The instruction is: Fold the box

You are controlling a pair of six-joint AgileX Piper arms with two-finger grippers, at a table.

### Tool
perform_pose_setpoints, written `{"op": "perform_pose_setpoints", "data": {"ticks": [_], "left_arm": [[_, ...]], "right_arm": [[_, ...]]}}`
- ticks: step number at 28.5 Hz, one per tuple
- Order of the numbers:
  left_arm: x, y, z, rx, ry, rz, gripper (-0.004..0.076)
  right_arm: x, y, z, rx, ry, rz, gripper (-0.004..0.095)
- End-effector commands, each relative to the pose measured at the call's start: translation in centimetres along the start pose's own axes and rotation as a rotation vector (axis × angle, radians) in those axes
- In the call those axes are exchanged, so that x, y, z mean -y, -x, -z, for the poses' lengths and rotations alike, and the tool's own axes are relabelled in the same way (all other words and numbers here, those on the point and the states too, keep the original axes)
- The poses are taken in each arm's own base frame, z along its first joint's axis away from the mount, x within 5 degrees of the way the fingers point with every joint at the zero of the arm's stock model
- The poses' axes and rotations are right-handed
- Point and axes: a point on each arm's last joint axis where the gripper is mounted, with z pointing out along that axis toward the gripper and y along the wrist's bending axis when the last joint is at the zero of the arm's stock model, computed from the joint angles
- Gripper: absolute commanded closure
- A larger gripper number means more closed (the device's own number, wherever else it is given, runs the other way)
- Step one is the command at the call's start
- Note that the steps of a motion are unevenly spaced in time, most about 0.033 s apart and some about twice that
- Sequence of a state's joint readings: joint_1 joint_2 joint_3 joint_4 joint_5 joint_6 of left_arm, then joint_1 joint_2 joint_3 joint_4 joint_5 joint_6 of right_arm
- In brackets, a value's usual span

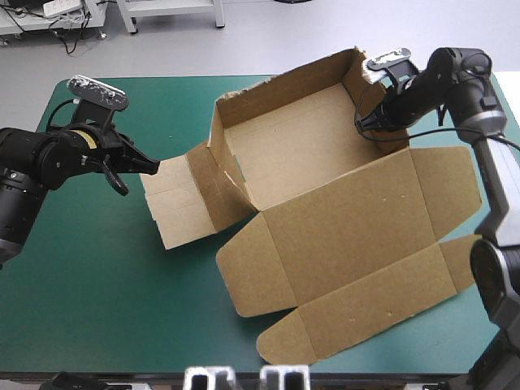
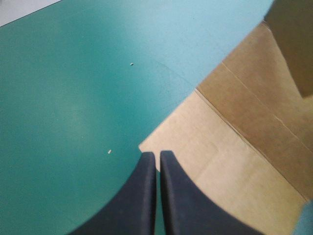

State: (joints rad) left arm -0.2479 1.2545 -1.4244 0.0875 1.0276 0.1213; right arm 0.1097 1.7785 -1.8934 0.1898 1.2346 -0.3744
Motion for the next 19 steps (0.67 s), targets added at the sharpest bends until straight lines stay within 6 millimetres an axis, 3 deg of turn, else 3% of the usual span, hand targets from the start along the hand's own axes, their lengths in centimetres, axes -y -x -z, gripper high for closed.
{"op": "perform_pose_setpoints", "data": {"ticks": [1, 3, 6, 12, 19], "left_arm": [[-0.3, 1.0, 1.7, 0.106, 0.011, 0.009, 0.0711], [-0.3, 1.0, 1.7, 0.101, 0.011, 0.009, 0.071], [-0.3, 0.6, 1.7, 0.068, 0.018, 0.002, 0.0712], [-0.4, 0.1, 1.2, 0.051, 0.035, -0.022, 0.0712], [-1.7, -2.0, -1.4, 0.014, 0.082, 0.029, 0.0712]], "right_arm": [[-1.5, -2.9, 5.2, 0.017, -0.042, 0.041, 0.0932], [-2.3, -4.6, 6.9, 0.022, -0.053, 0.086, 0.0932], [-2.8, -5.0, 9.1, 0.072, -0.073, 0.127, 0.0932], [-3.2, -4.4, 12.1, 0.169, -0.102, 0.135, 0.0932], [-3.2, -3.6, 14.6, 0.263, -0.117, 0.115, 0.0932]]}}
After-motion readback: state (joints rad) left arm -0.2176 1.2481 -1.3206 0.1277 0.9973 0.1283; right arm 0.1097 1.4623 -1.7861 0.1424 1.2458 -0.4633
